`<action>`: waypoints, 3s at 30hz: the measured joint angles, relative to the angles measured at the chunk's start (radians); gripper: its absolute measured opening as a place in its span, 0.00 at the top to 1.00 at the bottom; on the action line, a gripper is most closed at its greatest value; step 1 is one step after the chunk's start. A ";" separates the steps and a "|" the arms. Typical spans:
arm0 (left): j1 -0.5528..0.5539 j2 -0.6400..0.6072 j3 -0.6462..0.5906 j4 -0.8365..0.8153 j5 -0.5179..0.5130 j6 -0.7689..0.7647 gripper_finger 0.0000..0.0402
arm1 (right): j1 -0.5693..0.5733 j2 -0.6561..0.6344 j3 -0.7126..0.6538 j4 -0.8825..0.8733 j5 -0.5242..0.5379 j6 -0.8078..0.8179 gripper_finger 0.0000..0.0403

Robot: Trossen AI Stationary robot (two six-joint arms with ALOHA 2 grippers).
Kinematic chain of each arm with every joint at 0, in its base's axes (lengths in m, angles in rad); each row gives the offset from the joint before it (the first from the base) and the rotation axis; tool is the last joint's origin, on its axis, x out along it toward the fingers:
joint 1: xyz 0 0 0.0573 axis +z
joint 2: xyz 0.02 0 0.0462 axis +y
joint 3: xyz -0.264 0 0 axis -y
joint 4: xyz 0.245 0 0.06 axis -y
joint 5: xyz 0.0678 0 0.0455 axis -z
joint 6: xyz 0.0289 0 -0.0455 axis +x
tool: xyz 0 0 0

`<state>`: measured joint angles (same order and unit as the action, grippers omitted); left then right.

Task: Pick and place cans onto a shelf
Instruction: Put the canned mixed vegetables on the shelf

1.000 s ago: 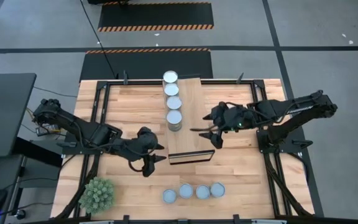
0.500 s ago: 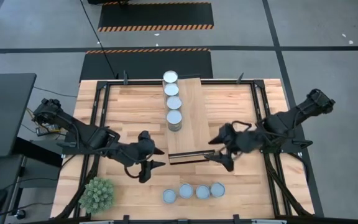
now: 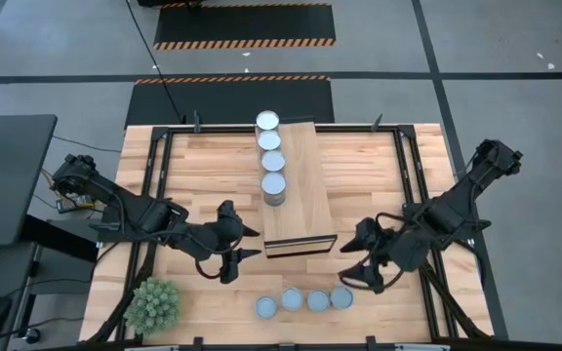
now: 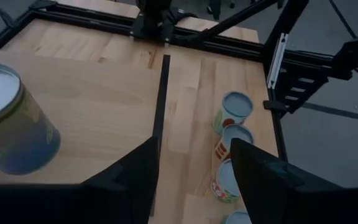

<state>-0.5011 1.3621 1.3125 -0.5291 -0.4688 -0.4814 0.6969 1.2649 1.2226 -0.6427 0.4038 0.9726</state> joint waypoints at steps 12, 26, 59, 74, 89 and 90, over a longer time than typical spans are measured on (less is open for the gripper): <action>0.000 0.000 0.000 -0.007 0.002 0.003 0.49 | 0.021 0.201 -0.013 0.207 -0.090 0.002 0.14; -0.001 -0.002 0.000 -0.017 0.097 -0.004 0.49 | 0.021 0.288 -0.010 0.363 -0.147 0.002 0.14; -0.202 0.457 0.329 0.099 0.280 -0.351 0.49 | 0.164 0.091 -0.010 -0.128 -0.056 0.013 0.14; -0.204 0.632 0.415 -0.219 0.154 -0.479 0.32 | 0.262 0.091 -0.010 -0.121 0.156 0.071 0.14; -0.131 0.726 0.414 -0.224 0.177 -0.341 0.12 | 0.262 0.091 -0.010 -0.191 0.153 0.087 0.14; -0.124 0.726 0.414 -0.214 0.164 -0.336 0.12 | 0.263 0.091 -0.010 -0.206 0.153 0.097 0.14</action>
<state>-0.6251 2.0880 1.7264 -0.7427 -0.3052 -0.8176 0.9601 1.3563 1.2121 -0.8485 0.5564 1.0691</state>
